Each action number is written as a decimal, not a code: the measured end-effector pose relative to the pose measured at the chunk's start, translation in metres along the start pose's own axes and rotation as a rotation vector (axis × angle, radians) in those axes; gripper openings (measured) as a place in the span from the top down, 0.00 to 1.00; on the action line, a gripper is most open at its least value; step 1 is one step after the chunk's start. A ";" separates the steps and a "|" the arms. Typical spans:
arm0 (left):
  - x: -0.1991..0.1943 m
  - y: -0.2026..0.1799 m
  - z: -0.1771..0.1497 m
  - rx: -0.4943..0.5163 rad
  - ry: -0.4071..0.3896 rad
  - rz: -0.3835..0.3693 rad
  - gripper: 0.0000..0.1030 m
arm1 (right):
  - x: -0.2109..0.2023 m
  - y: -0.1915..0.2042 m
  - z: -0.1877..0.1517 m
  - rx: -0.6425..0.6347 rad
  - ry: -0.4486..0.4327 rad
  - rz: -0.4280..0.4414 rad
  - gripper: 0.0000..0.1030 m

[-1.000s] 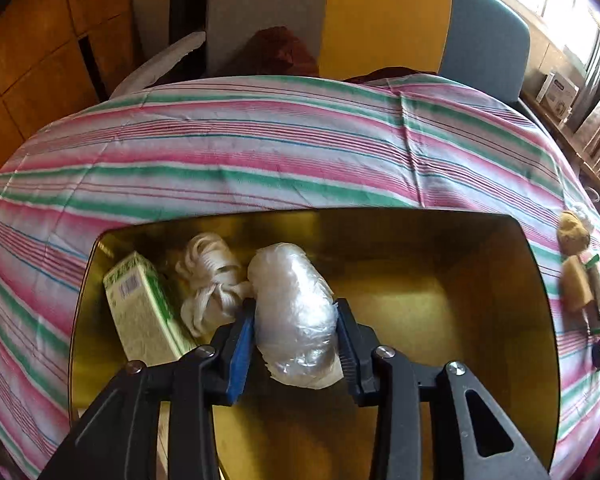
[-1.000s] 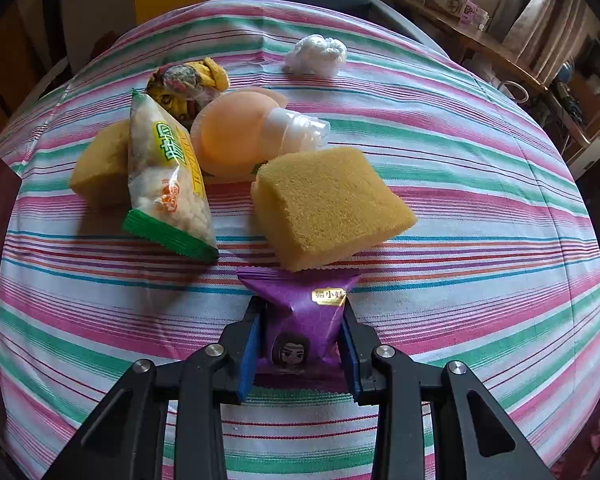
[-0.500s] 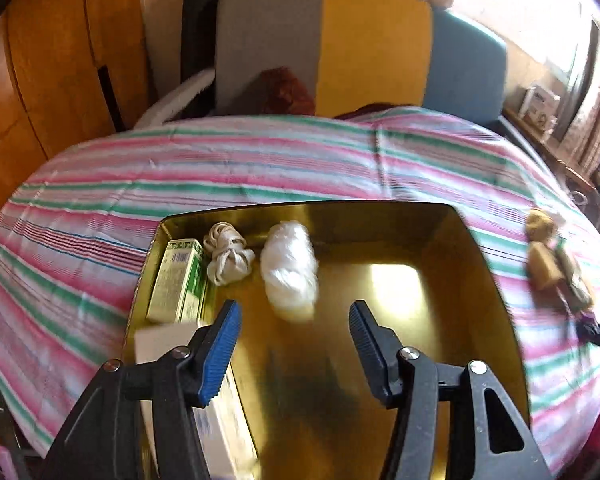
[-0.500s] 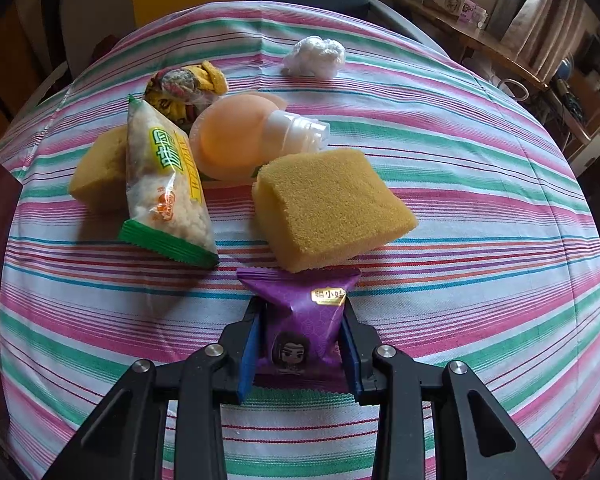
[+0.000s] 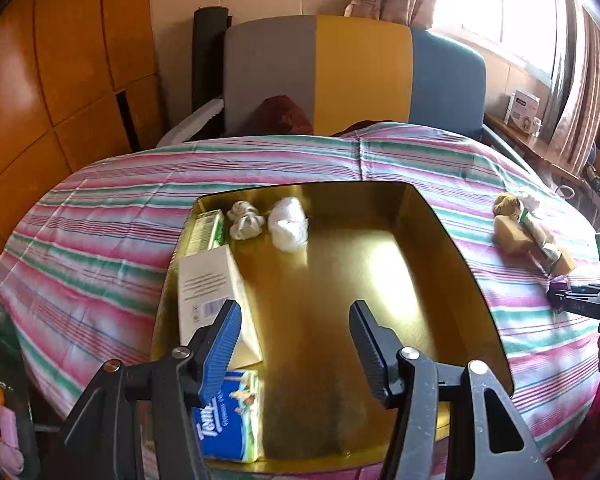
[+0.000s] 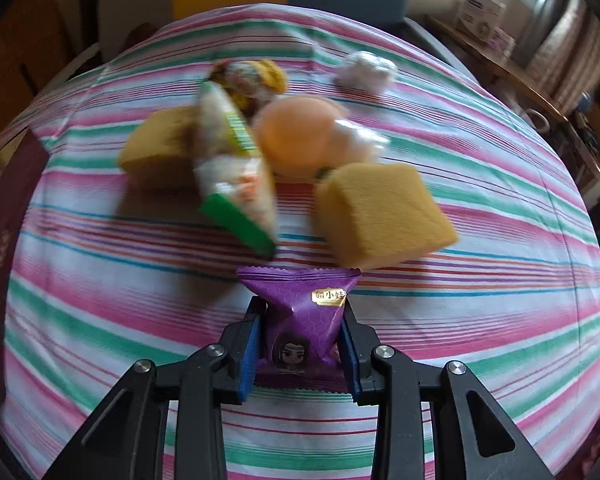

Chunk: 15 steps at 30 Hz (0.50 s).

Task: Organize objects
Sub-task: 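Carry the purple snack packet into the gold tray and open right gripper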

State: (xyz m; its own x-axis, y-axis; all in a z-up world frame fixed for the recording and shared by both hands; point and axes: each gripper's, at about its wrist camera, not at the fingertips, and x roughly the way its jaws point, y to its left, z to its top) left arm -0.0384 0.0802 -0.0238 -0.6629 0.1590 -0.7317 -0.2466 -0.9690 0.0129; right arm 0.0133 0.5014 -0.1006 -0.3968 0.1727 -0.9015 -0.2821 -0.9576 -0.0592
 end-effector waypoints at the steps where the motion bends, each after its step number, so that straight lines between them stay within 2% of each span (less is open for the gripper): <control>1: 0.000 0.001 -0.002 0.001 -0.001 0.006 0.45 | 0.000 0.007 -0.001 -0.022 -0.006 0.007 0.66; 5: -0.002 0.006 -0.009 -0.013 0.008 0.012 0.45 | -0.001 0.027 -0.005 -0.084 -0.028 0.013 0.66; 15: -0.005 0.010 -0.012 -0.022 0.002 0.015 0.45 | 0.001 0.028 -0.004 -0.088 -0.033 0.003 0.66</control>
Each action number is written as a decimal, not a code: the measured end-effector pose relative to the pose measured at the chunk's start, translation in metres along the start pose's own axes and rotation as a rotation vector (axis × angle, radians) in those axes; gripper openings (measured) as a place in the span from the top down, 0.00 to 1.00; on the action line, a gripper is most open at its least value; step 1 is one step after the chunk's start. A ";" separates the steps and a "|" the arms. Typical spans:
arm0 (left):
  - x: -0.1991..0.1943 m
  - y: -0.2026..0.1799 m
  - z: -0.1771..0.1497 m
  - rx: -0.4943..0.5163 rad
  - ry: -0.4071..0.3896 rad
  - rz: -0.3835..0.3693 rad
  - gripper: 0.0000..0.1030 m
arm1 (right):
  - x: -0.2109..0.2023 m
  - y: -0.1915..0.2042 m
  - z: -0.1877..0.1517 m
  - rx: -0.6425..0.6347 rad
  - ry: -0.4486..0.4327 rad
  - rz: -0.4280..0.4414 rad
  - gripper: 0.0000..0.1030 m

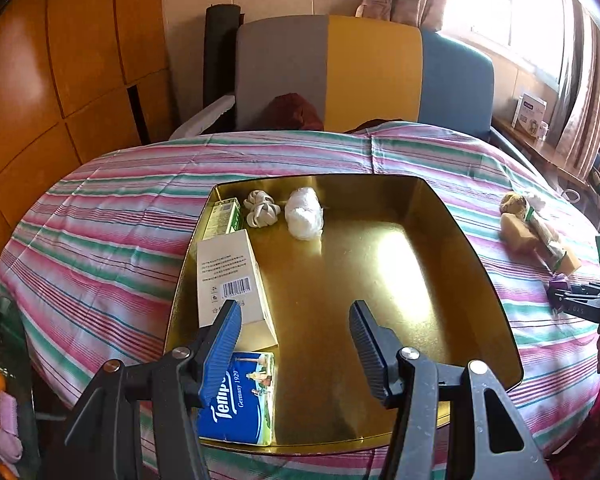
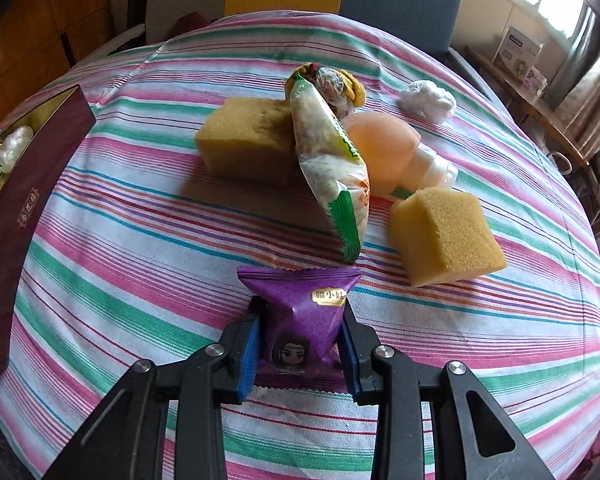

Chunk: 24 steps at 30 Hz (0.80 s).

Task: Organize objects
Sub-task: 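Carry the purple snack packet into the gold tray and open right gripper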

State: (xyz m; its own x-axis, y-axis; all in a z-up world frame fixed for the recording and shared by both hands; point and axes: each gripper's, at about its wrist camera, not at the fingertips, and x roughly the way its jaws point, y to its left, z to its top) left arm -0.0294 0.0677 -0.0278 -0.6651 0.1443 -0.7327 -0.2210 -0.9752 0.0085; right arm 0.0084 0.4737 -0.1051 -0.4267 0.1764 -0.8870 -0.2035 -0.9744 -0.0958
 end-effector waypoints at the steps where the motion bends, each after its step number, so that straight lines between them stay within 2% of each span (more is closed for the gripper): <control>1: 0.000 0.000 0.000 0.001 -0.001 0.001 0.45 | 0.000 0.000 0.000 -0.002 -0.001 -0.004 0.66; 8: -0.004 0.007 -0.002 -0.005 -0.007 -0.002 0.45 | -0.004 0.009 0.002 -0.014 0.003 -0.050 0.67; 11: -0.004 0.013 -0.003 -0.015 -0.005 0.001 0.45 | -0.016 0.020 0.010 0.007 -0.017 -0.006 0.67; 14: -0.004 0.020 -0.004 -0.031 -0.002 0.001 0.45 | -0.037 0.045 0.022 -0.001 -0.068 0.062 0.67; 19: -0.008 0.037 -0.006 -0.070 -0.009 0.007 0.45 | -0.077 0.114 0.051 -0.074 -0.170 0.208 0.67; 24: -0.011 0.060 -0.010 -0.118 -0.011 0.034 0.45 | -0.083 0.202 0.078 -0.156 -0.173 0.368 0.67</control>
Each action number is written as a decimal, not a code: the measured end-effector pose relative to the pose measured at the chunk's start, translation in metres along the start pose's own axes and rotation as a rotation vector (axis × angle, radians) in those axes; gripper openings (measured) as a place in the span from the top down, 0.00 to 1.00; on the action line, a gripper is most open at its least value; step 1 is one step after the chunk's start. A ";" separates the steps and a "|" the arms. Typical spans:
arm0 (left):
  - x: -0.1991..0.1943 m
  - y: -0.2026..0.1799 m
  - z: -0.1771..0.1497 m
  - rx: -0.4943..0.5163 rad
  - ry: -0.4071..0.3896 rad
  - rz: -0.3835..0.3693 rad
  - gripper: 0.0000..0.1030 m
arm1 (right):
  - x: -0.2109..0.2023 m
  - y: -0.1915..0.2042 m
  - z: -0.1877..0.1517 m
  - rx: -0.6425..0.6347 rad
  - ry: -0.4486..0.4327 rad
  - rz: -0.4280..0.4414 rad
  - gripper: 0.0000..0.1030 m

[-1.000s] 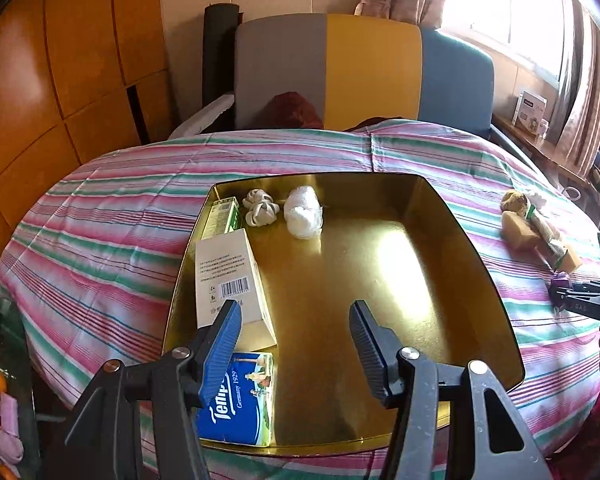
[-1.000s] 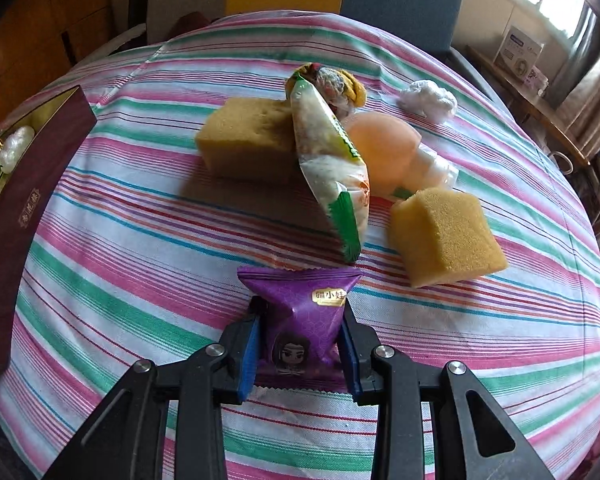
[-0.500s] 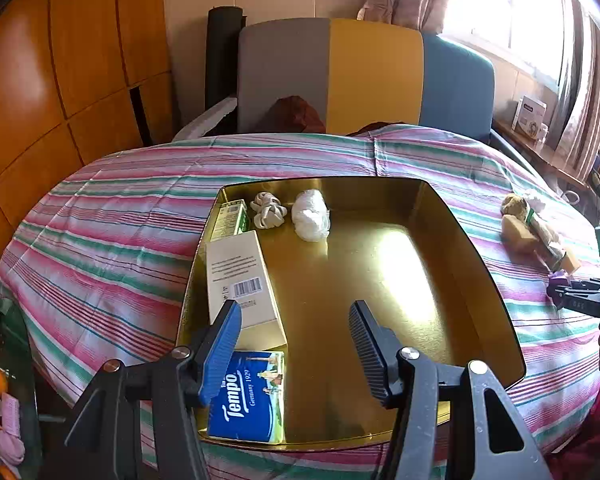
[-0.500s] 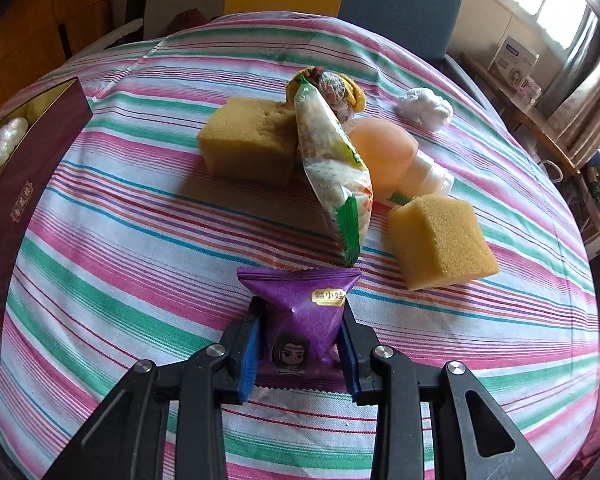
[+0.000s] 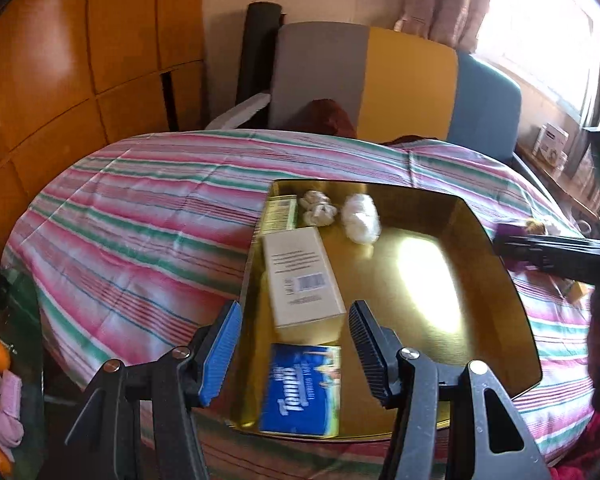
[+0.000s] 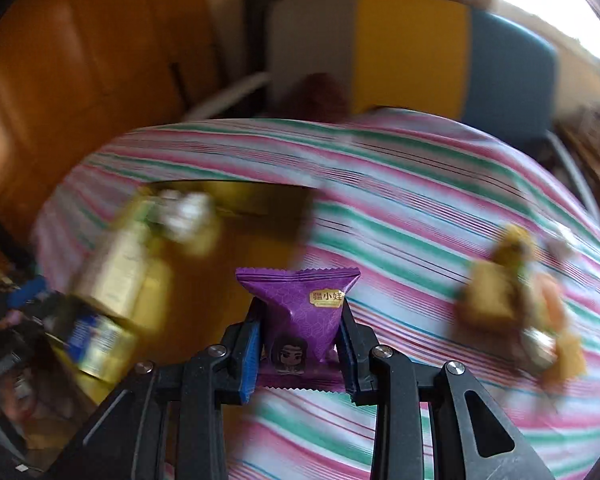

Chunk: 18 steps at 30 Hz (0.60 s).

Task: Organize objects
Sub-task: 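Carry the purple snack packet into the gold tray and open right gripper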

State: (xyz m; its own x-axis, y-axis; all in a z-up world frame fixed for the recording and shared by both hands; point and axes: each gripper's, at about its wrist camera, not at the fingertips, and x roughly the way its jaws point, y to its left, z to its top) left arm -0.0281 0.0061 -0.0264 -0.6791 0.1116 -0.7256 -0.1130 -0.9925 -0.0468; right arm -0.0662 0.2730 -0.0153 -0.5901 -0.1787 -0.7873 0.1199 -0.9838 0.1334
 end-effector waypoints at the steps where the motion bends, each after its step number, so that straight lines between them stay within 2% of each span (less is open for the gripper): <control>1: 0.000 0.006 -0.001 -0.011 0.003 0.008 0.45 | 0.013 0.016 0.006 -0.013 0.013 0.022 0.67; 6: 0.005 0.029 -0.007 -0.054 0.022 0.036 0.45 | 0.085 0.075 0.029 -0.021 0.124 0.095 0.67; 11: 0.013 0.044 -0.012 -0.090 0.052 0.047 0.45 | 0.139 0.103 0.041 0.029 0.203 0.110 0.66; 15: 0.017 0.048 -0.013 -0.101 0.058 0.043 0.45 | 0.150 0.101 0.047 0.113 0.202 0.170 0.58; 18: 0.016 0.044 -0.012 -0.097 0.054 0.034 0.45 | 0.139 0.100 0.045 0.110 0.183 0.183 0.55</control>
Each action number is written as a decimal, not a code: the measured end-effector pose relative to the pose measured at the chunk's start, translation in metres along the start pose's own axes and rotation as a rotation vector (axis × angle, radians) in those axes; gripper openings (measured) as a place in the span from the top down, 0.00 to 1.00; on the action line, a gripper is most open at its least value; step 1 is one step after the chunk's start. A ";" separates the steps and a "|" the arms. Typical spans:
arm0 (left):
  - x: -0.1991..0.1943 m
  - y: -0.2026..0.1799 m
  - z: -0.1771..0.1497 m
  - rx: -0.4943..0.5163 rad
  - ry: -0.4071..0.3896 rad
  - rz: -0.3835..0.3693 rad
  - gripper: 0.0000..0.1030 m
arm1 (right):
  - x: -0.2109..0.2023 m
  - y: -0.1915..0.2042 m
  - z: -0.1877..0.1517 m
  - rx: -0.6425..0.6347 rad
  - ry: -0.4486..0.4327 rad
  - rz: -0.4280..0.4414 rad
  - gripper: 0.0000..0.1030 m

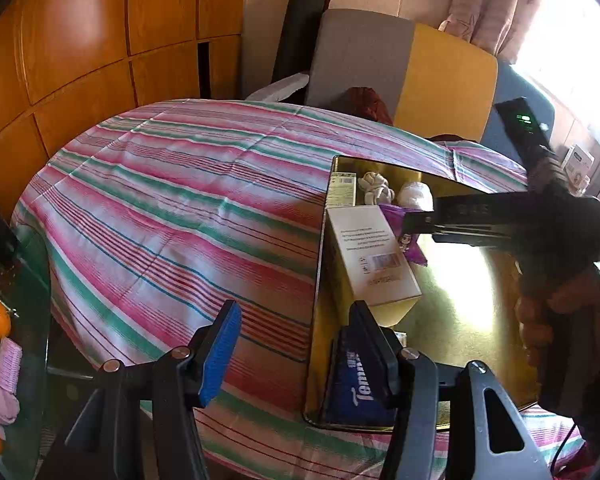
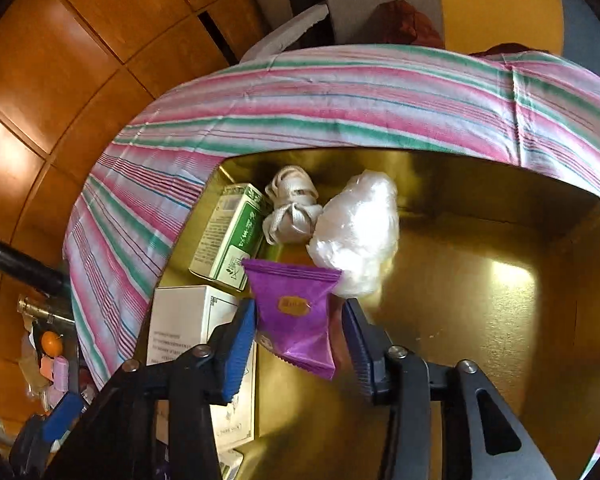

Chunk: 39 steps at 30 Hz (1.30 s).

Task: Organize objects
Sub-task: 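Carry the purple snack packet into the gold tray and open right gripper, then move both grippers back from the tray toward the remaining items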

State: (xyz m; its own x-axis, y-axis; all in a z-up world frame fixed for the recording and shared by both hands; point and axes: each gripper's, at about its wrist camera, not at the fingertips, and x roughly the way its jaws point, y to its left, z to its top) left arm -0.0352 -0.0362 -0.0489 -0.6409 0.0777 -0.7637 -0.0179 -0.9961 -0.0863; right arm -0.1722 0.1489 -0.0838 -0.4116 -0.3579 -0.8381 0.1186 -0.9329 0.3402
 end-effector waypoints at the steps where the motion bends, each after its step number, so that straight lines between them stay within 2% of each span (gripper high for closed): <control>1: -0.001 -0.002 0.000 0.005 -0.003 -0.002 0.45 | -0.006 -0.001 -0.002 0.001 -0.007 0.003 0.54; 7: -0.010 -0.014 0.002 0.038 -0.025 -0.009 0.45 | -0.044 -0.012 -0.022 -0.025 -0.076 -0.023 0.41; 12: -0.018 -0.029 0.004 0.080 -0.041 -0.019 0.45 | -0.075 -0.026 -0.041 -0.065 -0.131 -0.086 0.40; 19: -0.028 -0.053 0.004 0.145 -0.056 -0.042 0.45 | -0.118 -0.068 -0.063 -0.045 -0.194 -0.153 0.38; 29: -0.034 -0.104 0.004 0.268 -0.060 -0.087 0.45 | -0.186 -0.160 -0.083 0.074 -0.287 -0.285 0.34; 39: -0.034 -0.179 0.007 0.422 -0.055 -0.164 0.45 | -0.249 -0.290 -0.115 0.289 -0.382 -0.502 0.32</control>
State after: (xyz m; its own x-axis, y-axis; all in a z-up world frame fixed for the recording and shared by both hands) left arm -0.0161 0.1392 -0.0029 -0.6431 0.2446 -0.7257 -0.4263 -0.9016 0.0738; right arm -0.0004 0.5042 -0.0230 -0.6494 0.2032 -0.7328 -0.3934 -0.9145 0.0950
